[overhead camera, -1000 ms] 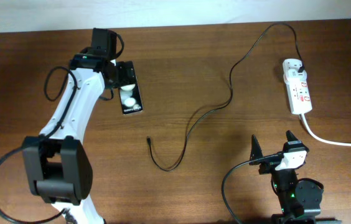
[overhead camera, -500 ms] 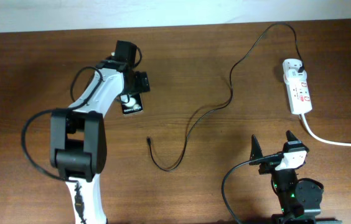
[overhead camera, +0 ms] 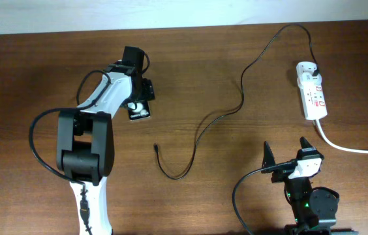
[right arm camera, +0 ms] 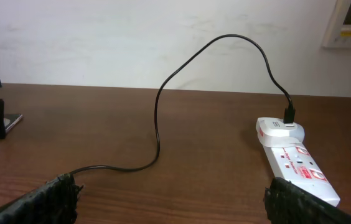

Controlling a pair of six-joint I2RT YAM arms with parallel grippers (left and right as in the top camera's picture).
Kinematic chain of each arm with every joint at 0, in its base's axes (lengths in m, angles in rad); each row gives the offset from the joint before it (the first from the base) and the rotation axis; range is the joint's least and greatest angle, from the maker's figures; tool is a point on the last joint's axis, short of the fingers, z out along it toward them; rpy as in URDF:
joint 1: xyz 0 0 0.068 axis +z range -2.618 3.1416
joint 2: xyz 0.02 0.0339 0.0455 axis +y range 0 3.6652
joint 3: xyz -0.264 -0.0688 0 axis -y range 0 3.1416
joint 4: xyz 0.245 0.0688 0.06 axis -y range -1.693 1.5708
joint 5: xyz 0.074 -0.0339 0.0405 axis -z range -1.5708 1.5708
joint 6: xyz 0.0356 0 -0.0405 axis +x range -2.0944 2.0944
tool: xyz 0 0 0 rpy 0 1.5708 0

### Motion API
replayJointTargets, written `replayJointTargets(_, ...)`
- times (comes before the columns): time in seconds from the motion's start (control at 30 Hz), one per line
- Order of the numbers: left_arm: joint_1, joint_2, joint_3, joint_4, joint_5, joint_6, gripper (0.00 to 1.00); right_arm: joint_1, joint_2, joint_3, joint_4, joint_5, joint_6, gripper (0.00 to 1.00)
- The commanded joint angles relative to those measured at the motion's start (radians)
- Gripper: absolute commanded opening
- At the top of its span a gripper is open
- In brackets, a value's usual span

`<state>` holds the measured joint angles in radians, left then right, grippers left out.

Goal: Plug charger to phone and switch on socket
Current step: 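Lift the phone with the left gripper and turn it upright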

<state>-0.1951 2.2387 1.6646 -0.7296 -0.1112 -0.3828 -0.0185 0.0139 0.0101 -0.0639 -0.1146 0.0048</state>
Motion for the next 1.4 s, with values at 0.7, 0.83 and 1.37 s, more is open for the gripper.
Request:
replayJointTargets(0.7,0.002,0.061,-0.014,-0.209,0.116,0.002,0.64,0.006,-0.008,-0.005,-0.006,-0.006,0.010,0.99)
replayJointTargets(0.83,0.002,0.061,-0.014,-0.274,0.116,0.002,0.64,0.006,-0.008,-0.005,-0.006,-0.006,0.010,0.99)
replayJointTargets(1.37,-0.054,0.061,-0.014,-0.409,0.116,0.040,0.63,0.006,-0.008,-0.005,-0.006,-0.006,0.010,0.99)
